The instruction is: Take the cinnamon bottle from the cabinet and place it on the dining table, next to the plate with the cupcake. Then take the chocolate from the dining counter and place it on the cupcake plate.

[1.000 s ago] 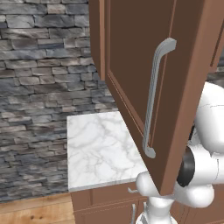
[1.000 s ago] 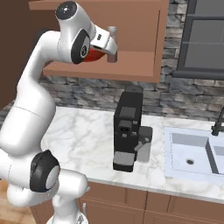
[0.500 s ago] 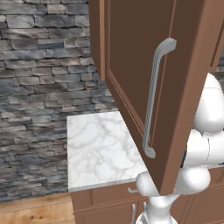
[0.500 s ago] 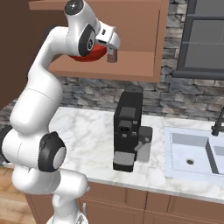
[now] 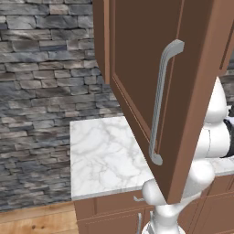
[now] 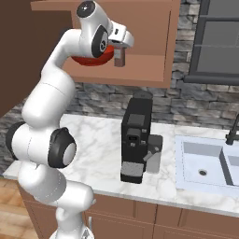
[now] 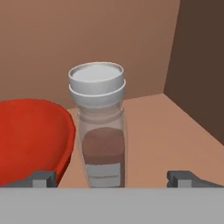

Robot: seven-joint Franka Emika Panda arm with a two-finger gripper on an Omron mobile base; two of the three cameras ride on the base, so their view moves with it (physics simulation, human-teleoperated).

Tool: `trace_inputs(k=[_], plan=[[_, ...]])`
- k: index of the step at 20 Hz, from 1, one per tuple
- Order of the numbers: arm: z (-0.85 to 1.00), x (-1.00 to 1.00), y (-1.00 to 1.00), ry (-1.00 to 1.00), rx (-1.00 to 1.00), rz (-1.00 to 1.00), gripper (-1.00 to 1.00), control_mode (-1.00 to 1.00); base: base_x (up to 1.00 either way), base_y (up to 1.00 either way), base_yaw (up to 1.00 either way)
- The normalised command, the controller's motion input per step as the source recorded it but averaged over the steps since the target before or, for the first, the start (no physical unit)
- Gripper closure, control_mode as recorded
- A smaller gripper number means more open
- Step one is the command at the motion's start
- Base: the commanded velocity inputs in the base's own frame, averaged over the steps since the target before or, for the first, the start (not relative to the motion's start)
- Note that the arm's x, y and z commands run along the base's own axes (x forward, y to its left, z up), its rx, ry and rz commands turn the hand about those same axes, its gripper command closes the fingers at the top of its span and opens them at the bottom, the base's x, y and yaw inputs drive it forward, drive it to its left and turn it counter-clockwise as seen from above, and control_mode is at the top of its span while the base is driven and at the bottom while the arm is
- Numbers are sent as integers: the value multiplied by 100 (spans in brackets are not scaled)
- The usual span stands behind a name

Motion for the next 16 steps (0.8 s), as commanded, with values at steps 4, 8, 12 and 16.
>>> trace_inputs(k=[4, 8, 12, 16], plan=[[-10, 51, -4, 0, -1, 0, -100, -100, 0, 0, 0], [-10, 47, 0, 0, 0, 0, -100, -100, 0, 0, 0], [0, 38, 0, 0, 0, 0, -100, -100, 0, 0, 0], [-2, 39, -3, 0, 0, 0, -100, -100, 0, 0, 0]])
